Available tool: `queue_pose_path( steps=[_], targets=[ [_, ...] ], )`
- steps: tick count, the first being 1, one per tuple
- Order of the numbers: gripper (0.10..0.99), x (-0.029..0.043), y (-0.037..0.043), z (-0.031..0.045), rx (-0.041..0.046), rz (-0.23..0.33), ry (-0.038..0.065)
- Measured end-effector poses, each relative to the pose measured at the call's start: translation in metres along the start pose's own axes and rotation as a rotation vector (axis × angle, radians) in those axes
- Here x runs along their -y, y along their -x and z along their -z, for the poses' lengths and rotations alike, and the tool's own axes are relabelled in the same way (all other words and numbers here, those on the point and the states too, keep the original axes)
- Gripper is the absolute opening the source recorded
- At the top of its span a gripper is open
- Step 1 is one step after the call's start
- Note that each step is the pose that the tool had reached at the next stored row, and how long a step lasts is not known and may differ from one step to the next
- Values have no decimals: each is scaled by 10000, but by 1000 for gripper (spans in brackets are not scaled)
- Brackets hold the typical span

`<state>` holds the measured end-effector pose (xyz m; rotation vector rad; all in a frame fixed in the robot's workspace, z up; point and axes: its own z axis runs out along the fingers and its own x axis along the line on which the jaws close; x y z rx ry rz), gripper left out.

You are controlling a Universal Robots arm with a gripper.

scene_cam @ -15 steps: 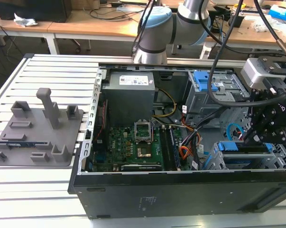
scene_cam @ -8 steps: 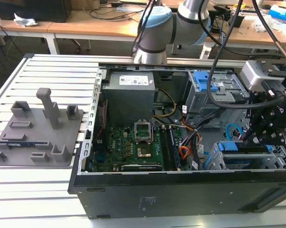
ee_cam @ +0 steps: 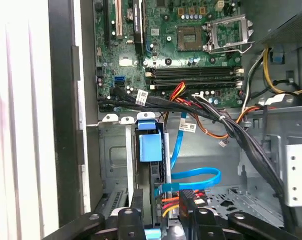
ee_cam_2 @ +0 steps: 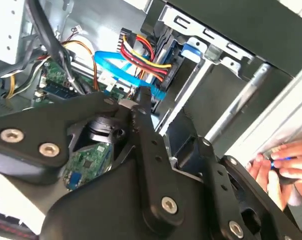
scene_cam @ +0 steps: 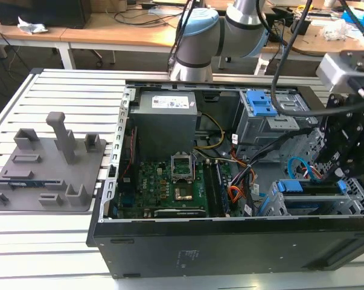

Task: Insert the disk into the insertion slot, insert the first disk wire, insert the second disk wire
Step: 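Insert the second disk wire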

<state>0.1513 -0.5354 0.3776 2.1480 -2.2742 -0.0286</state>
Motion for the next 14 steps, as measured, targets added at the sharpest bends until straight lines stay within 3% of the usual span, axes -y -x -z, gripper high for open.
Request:
queue_pose_path(
  steps=[1, 3, 4, 6, 14],
  targets=[
    [337, -3, 20, 112, -49, -25, -3],
    [212, -5, 28, 130, -78, -36, -5],
    [212, -5, 28, 130, -83, -36, -5],
    [106, -5, 28, 131, -85, -36, -5],
    [106, -5, 28, 131, -87, -36, -5]
  ],
)
